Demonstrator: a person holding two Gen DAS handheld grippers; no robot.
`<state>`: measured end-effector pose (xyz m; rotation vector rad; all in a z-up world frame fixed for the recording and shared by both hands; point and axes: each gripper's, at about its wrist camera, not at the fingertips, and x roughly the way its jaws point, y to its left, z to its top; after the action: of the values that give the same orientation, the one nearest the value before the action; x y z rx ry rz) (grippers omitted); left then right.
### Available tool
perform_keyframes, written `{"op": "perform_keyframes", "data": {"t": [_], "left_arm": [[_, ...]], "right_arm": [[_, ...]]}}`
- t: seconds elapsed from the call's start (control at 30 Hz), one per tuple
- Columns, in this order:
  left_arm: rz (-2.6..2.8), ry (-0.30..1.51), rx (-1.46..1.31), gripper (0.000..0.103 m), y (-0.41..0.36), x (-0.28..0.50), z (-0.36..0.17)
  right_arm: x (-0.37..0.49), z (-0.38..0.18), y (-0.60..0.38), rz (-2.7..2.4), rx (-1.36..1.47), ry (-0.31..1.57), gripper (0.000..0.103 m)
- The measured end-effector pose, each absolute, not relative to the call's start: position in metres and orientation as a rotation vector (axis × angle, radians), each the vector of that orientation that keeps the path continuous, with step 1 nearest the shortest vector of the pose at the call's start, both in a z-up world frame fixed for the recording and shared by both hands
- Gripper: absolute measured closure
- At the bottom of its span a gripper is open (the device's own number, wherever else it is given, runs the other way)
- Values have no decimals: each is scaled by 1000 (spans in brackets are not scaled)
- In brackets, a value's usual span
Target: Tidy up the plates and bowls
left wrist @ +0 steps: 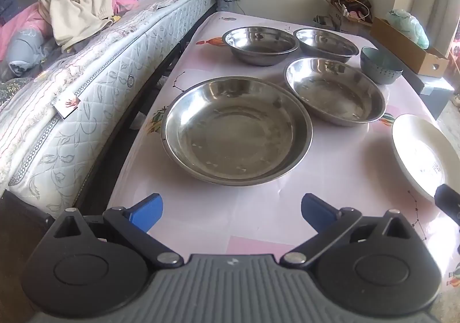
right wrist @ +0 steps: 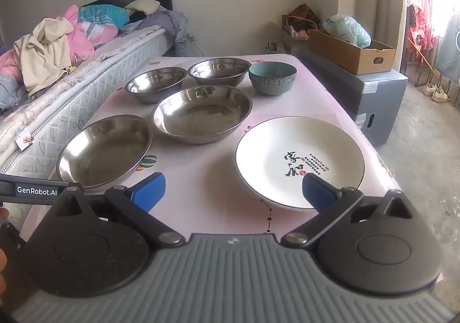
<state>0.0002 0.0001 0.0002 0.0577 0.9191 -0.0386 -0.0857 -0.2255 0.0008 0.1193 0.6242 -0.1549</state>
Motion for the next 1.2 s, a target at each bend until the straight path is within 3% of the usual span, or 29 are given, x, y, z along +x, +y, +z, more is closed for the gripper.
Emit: {"op": "perform_keyframes", "data": {"t": [1.2], "left_arm": [[-196,932,77,0,-19,-9,1]], "right_arm": [[-91,13,-233,-229,107,698,1]]}}
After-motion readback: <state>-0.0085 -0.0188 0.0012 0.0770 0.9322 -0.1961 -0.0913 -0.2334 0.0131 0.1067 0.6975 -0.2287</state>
